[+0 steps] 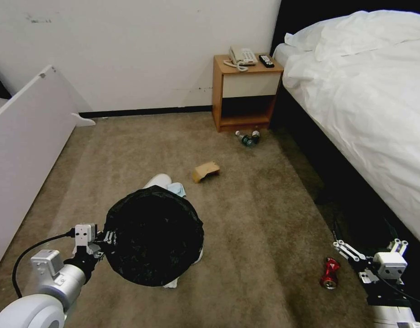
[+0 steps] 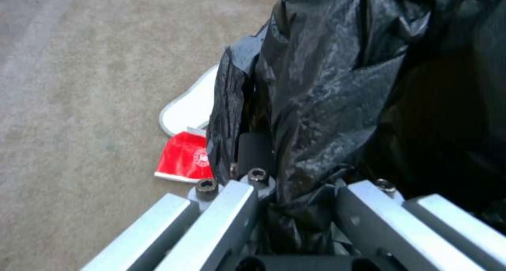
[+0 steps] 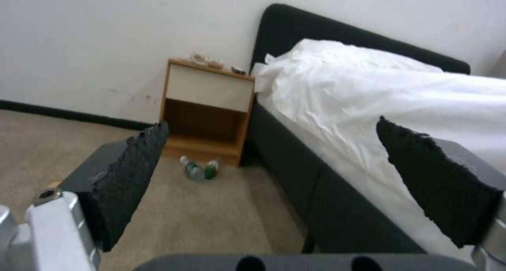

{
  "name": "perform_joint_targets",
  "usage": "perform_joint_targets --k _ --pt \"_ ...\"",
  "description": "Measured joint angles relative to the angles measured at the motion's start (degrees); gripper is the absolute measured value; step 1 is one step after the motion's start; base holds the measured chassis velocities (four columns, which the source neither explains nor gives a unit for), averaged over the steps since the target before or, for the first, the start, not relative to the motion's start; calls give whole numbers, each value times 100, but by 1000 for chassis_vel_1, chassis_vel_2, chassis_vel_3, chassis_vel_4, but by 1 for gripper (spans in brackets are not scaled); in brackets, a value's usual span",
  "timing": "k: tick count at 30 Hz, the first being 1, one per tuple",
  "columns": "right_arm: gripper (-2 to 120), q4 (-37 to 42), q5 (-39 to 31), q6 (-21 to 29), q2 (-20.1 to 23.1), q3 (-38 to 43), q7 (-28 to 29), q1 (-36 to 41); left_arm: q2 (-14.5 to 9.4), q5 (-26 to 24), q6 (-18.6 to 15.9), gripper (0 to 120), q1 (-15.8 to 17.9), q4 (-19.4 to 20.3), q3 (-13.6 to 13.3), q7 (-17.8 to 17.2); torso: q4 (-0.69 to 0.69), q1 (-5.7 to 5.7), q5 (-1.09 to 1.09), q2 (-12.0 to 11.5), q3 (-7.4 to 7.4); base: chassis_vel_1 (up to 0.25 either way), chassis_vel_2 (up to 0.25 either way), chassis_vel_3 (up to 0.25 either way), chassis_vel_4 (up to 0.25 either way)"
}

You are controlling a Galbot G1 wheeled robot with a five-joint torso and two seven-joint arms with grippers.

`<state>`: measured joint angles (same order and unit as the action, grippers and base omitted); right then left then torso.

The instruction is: Pick up the trash bin, then pick up the garbage from the floor and place it into the trash bin.

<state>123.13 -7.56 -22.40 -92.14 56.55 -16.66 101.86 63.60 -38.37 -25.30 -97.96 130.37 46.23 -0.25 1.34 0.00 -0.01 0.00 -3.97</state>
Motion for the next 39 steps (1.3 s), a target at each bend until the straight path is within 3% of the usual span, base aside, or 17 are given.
perform_joint_targets --k 13,29,33,39 --pt "100 -786 29 427 130 -76 446 -33 22 235 6 0 -140 52 20 0 0 0 2 0 0 12 -6 -16 9" --pt "100 -809 -779 1638 1518 -664 1709 203 -38 318 124 0 -199 8 -16 5 0 0 2 0 -1 0 0 0 0" --pt "100 -705 -1592 2166 2037 -879 2170 303 -10 307 135 0 -198 -59 -20 -12 1 0 1 0 -1 0 0 0 0" --pt "100 -716 -2118 2679 2500 -1078 2642 246 98 365 161 0 -255 -106 -13 -17 1 0 2 0 -1 0 0 0 0"
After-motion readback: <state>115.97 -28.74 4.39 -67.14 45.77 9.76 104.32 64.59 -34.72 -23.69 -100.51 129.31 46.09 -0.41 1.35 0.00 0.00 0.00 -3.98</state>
